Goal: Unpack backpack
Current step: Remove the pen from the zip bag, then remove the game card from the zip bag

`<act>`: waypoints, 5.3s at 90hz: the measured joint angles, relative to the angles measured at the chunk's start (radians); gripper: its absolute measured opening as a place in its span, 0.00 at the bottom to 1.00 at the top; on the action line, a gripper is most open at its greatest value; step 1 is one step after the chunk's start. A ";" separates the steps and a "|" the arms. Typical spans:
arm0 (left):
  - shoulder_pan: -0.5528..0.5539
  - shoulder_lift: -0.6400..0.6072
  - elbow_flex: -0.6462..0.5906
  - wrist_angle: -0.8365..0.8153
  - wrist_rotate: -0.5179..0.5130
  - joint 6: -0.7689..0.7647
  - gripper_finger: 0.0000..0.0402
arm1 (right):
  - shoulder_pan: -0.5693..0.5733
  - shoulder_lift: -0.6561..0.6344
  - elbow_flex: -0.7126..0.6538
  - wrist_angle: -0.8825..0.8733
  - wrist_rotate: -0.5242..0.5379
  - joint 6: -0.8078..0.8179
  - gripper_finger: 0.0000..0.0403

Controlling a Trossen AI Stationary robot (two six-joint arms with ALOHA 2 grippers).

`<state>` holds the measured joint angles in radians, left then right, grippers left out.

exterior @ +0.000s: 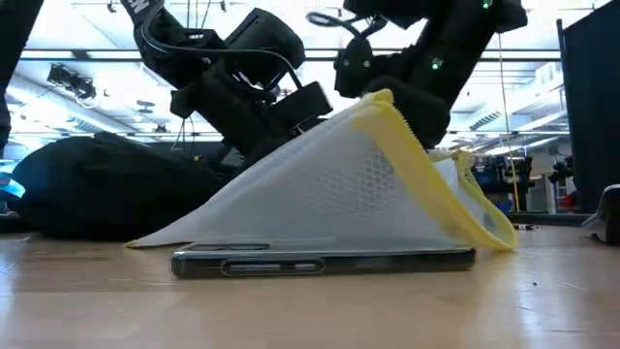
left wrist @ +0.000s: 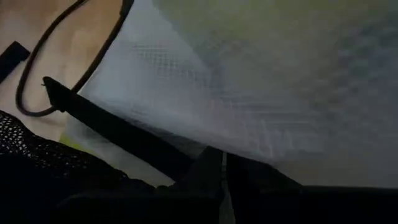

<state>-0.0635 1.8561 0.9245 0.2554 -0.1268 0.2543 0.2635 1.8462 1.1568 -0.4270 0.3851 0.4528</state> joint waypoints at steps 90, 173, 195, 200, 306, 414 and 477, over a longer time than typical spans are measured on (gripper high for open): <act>-0.002 0.000 -0.001 0.003 0.027 -0.001 0.00 | -0.060 -0.001 -0.066 0.000 -0.150 -0.054 0.20; -0.002 0.000 -0.001 -0.044 0.024 -0.001 0.00 | 0.232 -0.114 0.042 -0.321 -0.292 0.223 0.02; -0.002 0.000 -0.001 -0.044 0.024 -0.001 0.00 | 0.298 -0.114 -0.034 -0.309 -0.258 0.339 0.03; -0.002 0.000 -0.001 -0.044 0.024 -0.001 0.00 | 0.299 -0.114 -0.055 -0.303 -0.263 0.360 0.03; -0.033 0.000 0.000 -0.051 0.159 -0.006 0.00 | 0.067 -0.114 -0.116 -0.134 0.009 0.272 0.49; -0.015 0.000 0.008 -0.039 0.016 0.052 0.00 | 0.002 -0.114 -0.116 -0.174 -0.047 0.197 0.83; -0.015 0.078 0.010 0.130 0.104 0.056 0.00 | -0.035 -0.114 -0.116 -0.151 -0.003 0.304 0.81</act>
<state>-0.0784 1.9339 0.9341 0.3851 -0.0227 0.3099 0.2284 1.7317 1.0405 -0.5775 0.3820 0.7567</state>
